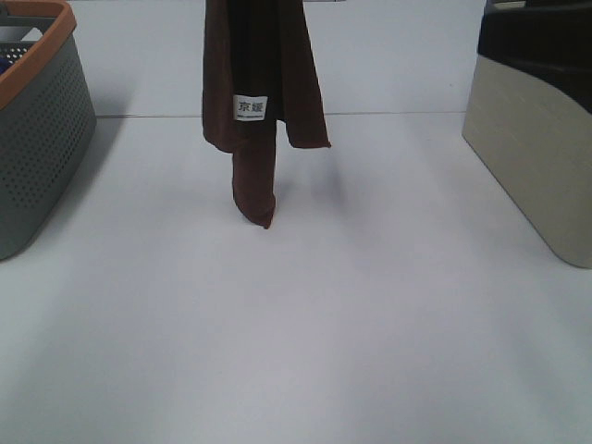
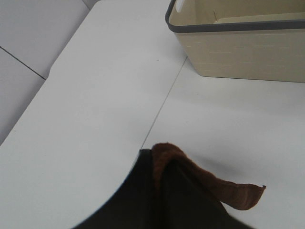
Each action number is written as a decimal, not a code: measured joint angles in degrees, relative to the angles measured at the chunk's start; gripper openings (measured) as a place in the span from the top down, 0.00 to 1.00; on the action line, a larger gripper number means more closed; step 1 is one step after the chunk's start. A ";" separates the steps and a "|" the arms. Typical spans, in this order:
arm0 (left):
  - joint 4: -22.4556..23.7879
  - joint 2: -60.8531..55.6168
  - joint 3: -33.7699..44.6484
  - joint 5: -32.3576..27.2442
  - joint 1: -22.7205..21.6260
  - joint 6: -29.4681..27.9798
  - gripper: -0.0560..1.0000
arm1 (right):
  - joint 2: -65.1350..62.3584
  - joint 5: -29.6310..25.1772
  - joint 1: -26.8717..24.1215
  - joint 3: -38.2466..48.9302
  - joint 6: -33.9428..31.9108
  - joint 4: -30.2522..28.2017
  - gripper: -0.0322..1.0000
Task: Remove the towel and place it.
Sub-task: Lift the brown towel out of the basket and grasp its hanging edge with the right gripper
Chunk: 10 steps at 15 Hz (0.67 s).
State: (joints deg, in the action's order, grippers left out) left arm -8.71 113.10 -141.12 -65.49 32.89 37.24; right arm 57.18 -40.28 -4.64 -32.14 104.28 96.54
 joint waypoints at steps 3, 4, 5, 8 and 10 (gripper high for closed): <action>-0.06 0.46 0.00 0.00 1.09 0.17 0.95 | 5.96 -2.06 0.00 -0.69 6.99 1.95 0.36; -0.29 0.46 0.00 0.00 1.09 0.17 0.95 | 8.31 -2.92 0.00 -0.86 7.85 2.41 0.36; -0.52 0.46 0.00 0.00 1.09 0.17 0.95 | 10.89 -4.01 0.00 -0.92 8.19 2.46 0.36; -2.52 0.63 0.00 1.60 1.15 -0.06 0.95 | 19.60 -8.42 0.00 -3.90 8.14 2.35 0.36; -3.21 1.20 0.00 3.32 1.15 -0.23 0.95 | 22.52 -7.39 2.81 -6.53 7.79 2.58 0.36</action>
State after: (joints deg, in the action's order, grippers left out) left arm -11.92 114.31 -141.12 -62.17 34.03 37.01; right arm 79.70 -47.67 -1.83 -38.67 112.07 99.12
